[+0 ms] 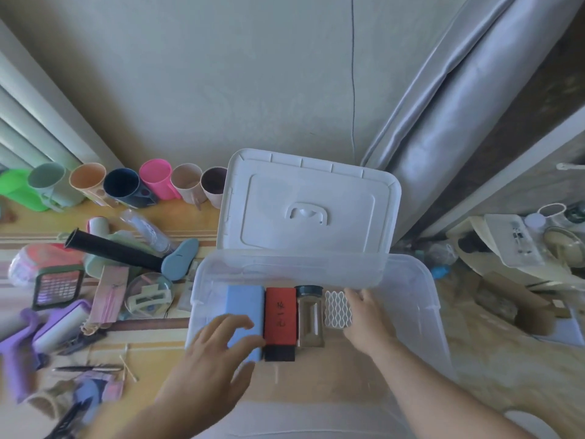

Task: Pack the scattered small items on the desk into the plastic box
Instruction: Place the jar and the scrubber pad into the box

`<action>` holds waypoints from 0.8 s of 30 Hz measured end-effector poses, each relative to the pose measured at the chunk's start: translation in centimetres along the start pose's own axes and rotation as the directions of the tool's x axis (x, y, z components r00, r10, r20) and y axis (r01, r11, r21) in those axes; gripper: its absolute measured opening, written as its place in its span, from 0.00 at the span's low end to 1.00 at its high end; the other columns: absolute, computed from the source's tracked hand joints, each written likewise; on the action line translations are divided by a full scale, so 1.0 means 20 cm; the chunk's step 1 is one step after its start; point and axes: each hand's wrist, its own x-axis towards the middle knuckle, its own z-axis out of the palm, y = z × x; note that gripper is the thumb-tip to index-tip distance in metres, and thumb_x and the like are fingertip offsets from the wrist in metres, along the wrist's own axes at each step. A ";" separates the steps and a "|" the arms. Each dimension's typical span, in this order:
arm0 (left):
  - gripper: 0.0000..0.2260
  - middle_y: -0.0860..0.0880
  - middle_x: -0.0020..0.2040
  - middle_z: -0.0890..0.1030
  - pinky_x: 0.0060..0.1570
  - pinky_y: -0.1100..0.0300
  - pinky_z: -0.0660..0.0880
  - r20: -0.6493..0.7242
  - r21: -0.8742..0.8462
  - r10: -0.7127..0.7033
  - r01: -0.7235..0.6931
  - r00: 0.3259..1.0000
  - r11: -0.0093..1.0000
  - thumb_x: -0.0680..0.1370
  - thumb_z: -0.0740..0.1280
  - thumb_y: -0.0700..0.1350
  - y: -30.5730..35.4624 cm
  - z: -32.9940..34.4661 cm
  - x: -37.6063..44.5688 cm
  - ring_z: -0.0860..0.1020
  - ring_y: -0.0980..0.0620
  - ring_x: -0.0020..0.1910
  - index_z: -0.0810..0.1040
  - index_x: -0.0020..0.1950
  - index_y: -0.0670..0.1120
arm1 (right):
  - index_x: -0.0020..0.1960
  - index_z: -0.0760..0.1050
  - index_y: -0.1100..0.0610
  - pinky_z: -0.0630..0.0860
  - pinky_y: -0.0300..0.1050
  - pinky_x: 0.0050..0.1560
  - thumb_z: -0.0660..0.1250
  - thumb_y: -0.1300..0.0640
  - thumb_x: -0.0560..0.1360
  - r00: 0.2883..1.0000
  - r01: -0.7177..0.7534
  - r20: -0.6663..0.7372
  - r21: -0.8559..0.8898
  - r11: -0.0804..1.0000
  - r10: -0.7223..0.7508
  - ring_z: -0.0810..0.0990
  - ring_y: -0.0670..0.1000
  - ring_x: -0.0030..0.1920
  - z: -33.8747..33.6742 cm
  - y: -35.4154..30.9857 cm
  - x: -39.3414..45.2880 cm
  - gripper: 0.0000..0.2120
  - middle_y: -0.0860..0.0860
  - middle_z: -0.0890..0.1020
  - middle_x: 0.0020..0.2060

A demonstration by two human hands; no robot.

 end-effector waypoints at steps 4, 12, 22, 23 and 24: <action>0.13 0.49 0.64 0.76 0.59 0.54 0.70 -0.244 -0.033 -0.142 0.138 0.959 0.990 0.76 0.65 0.53 -0.13 -0.08 -0.17 0.75 0.45 0.61 0.81 0.59 0.54 | 0.71 0.62 0.43 0.78 0.50 0.42 0.71 0.61 0.73 0.999 -0.045 -0.006 -0.042 0.998 0.045 0.73 0.55 0.51 0.09 -0.02 0.06 0.32 0.48 0.70 0.57; 0.15 0.54 0.62 0.75 0.63 0.49 0.69 -0.305 -0.172 -0.572 0.547 0.761 0.819 0.71 0.64 0.54 -0.58 -0.17 -0.50 0.74 0.44 0.62 0.82 0.56 0.55 | 0.83 0.48 0.36 0.81 0.55 0.54 0.70 0.62 0.73 0.999 0.007 0.050 0.044 0.999 -0.010 0.78 0.59 0.67 0.21 0.03 0.03 0.49 0.54 0.69 0.77; 0.33 0.43 0.66 0.72 0.60 0.39 0.72 -0.139 -0.076 -0.673 0.670 0.726 0.739 0.69 0.72 0.50 -1.26 -0.18 -0.47 0.71 0.35 0.62 0.69 0.75 0.52 | 0.55 0.83 0.60 0.75 0.51 0.50 0.70 0.66 0.74 0.672 0.467 -0.631 -0.046 0.883 -0.389 0.78 0.60 0.51 -0.35 -1.05 -0.28 0.11 0.55 0.81 0.49; 0.38 0.42 0.68 0.71 0.60 0.40 0.73 -0.101 -0.055 -0.639 0.637 0.763 0.769 0.71 0.73 0.52 -1.29 -0.19 -0.42 0.71 0.36 0.64 0.63 0.79 0.53 | 0.54 0.83 0.60 0.74 0.47 0.49 0.70 0.65 0.73 0.614 0.567 -0.622 -0.081 0.820 -0.486 0.77 0.58 0.50 -0.34 -1.24 -0.30 0.10 0.54 0.80 0.48; 0.43 0.43 0.69 0.69 0.59 0.42 0.75 -0.057 -0.055 -0.612 0.610 0.789 0.791 0.71 0.74 0.54 -1.32 -0.19 -0.37 0.71 0.37 0.65 0.57 0.82 0.54 | 0.54 0.83 0.59 0.73 0.45 0.48 0.70 0.64 0.73 0.584 0.643 -0.585 -0.089 0.761 -0.562 0.76 0.56 0.50 -0.30 -1.42 -0.30 0.10 0.53 0.80 0.47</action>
